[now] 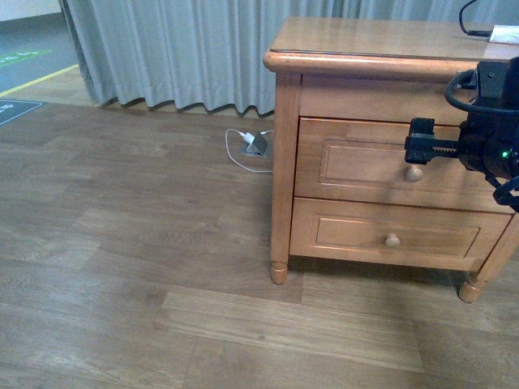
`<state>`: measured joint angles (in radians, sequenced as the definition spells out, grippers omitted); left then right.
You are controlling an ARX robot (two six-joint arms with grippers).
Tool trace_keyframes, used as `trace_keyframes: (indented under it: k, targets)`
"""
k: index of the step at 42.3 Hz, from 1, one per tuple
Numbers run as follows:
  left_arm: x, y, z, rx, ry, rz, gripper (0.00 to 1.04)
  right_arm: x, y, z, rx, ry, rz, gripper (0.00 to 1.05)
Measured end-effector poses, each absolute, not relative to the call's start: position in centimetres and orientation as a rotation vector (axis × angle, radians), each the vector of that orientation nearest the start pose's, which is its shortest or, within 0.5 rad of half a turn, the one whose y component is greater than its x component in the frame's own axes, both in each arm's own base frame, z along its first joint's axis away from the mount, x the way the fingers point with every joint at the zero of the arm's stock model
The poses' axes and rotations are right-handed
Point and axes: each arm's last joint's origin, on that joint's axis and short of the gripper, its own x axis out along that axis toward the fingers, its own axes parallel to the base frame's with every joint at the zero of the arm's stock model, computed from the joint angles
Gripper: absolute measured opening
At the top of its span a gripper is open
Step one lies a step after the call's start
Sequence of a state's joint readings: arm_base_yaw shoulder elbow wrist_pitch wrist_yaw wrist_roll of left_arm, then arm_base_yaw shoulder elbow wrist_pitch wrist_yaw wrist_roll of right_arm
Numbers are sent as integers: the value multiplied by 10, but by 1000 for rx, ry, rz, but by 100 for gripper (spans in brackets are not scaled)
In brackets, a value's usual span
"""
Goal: Place pink marker in drawer with both arms
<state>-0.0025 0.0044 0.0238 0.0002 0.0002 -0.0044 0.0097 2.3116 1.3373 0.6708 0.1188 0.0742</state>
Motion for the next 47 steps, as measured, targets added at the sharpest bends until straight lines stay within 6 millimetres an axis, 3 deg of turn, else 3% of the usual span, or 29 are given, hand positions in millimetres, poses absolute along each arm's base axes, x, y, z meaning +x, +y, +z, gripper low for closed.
trace_keyframes:
  k: [7,19,23,30,43,47]
  targets:
    - [96,0,171,-4,-20,-3,99,468,0,107,99,302,-109,96]
    - [96,0,171,-4,-20,-3,99,403,-5,174,169,294,-67,96]
    - [96,0,171,-4,-20,-2,99,371,-4,197,171,321,-29,96]
    - [96,0,171,-4,-20,-3,99,292,4,248,174,360,42,96]
    - [96,0,171,-4,-20,-3,99,177,5,309,186,329,73,96]
    - [96,0,171,-4,-20,-3,99,167,5,316,190,293,75,96]
